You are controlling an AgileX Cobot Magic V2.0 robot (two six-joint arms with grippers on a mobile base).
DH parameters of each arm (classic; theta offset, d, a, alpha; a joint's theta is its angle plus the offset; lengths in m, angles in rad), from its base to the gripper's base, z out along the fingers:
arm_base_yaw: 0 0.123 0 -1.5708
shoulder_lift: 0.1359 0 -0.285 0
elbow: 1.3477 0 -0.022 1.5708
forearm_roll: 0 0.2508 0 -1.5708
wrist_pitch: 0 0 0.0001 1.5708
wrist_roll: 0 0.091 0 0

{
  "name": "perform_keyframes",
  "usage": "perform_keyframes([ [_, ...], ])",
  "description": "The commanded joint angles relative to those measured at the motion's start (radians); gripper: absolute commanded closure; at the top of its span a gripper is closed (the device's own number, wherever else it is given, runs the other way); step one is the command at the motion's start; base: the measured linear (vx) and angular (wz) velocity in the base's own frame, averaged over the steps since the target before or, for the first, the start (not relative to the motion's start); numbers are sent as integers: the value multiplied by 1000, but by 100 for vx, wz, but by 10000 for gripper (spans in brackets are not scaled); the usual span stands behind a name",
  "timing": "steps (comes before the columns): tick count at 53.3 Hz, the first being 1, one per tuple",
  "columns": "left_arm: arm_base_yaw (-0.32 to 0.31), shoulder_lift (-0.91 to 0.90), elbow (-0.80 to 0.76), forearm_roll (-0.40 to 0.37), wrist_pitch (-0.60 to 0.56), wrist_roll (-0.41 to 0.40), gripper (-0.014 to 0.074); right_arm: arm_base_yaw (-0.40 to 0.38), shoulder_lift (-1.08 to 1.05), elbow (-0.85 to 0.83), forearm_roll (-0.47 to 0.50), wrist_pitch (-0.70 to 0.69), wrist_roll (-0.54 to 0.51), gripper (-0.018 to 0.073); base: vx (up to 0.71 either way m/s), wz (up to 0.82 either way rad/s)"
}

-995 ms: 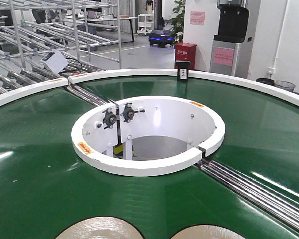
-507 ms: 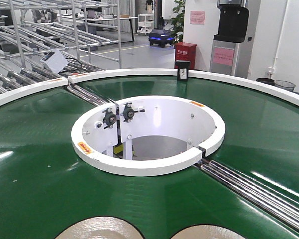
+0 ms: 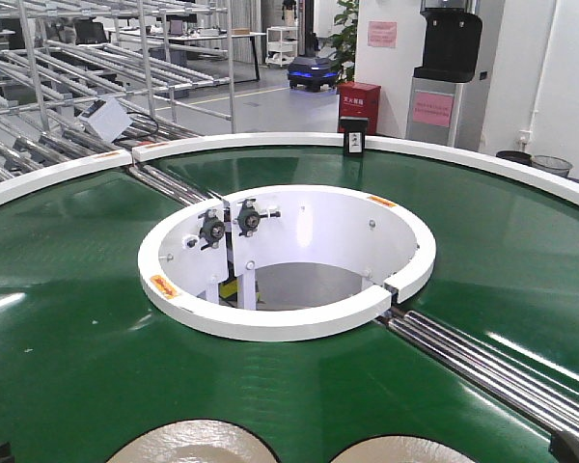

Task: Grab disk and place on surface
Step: 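Close left and right grippers on the rims of the two plates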

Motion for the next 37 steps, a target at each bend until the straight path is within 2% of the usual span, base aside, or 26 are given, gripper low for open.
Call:
perform_keyframes([
  [1,-3,21,-67,-67,-4,-18,66,-4,-4,-35,-10,-93,-9,61,0,0],
  [7,-3,87,-135,-167,88,57,100,-4,-4,-35,-10,-98,-9,61,0,0],
  [9,-3,111,-160,-219,111,102,112,-4,-4,-35,-10,-98,-9,61,0,0],
  [12,-3,158,-208,-338,155,197,131,-4,-4,-35,-10,-99,-9,61,0,0],
  [16,-3,211,-262,-488,203,383,138,-4,-4,-35,-10,-98,-9,61,0,0],
  [21,12,295,-319,-730,299,644,138,-4,-4,-35,-10,-98,-9,61,0,0],
  [24,32,339,-339,-826,343,762,138,-4,-4,-35,-10,-97,-9,61,0,0],
  [30,84,416,-349,-936,420,910,138,-4,-4,-35,-10,-96,-9,61,0,0],
  [37,117,489,-353,-1018,539,1067,138,-4,-4,-35,-10,-96,-9,61,0,0],
])
